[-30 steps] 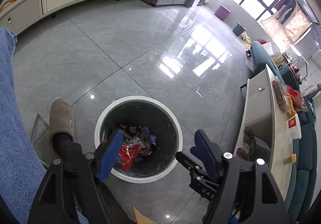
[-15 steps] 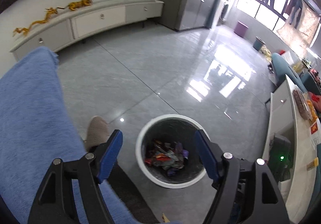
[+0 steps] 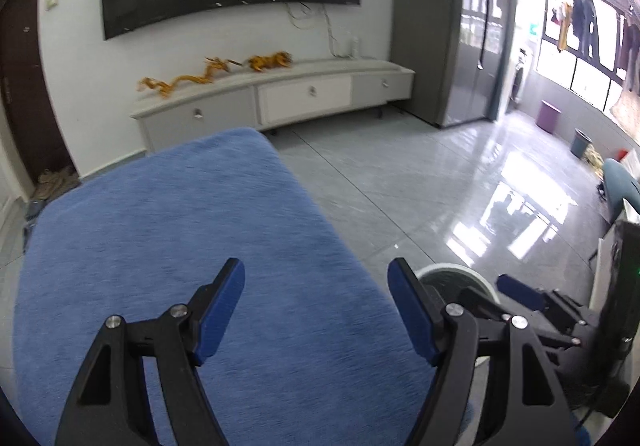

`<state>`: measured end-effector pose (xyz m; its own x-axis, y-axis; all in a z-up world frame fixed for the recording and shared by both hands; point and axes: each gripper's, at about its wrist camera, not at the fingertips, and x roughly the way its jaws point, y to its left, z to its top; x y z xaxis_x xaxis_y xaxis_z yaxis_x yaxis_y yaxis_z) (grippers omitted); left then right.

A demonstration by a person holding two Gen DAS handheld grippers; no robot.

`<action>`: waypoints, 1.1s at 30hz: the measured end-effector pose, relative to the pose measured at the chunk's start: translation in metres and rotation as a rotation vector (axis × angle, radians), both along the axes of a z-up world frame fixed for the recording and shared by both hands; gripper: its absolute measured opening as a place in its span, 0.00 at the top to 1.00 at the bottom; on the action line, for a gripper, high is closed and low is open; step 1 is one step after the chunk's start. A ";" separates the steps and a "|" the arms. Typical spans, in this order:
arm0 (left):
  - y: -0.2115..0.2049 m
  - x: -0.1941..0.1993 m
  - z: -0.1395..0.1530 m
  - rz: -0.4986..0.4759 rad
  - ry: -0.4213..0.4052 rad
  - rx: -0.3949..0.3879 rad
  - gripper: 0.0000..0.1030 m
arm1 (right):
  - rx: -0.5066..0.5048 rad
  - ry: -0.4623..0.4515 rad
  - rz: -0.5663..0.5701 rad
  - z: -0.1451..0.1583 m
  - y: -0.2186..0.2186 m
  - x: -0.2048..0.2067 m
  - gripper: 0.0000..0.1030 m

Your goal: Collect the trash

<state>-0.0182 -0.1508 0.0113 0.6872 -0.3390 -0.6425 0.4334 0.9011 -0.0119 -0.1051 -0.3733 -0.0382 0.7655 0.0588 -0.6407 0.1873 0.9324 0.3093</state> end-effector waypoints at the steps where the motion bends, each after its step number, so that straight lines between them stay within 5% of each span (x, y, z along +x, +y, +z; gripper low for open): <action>1: 0.010 -0.002 0.001 0.015 -0.012 -0.003 0.29 | -0.015 -0.011 0.004 0.004 0.009 0.000 0.36; 6: 0.063 -0.022 0.006 0.105 -0.120 0.003 0.29 | -0.093 -0.048 0.040 0.019 0.054 0.002 0.32; 13: 0.098 -0.032 0.007 0.183 -0.164 -0.007 0.29 | -0.191 -0.097 0.033 0.035 0.084 -0.001 0.20; 19: 0.100 -0.032 0.006 0.199 -0.173 -0.005 0.23 | -0.255 -0.115 -0.005 0.039 0.086 -0.001 0.07; 27: 0.096 -0.031 0.003 0.229 -0.192 -0.001 0.08 | -0.273 -0.114 -0.074 0.031 0.071 -0.002 0.00; 33: 0.090 -0.030 0.002 0.252 -0.197 0.005 0.06 | -0.273 -0.104 -0.109 0.024 0.058 -0.002 0.00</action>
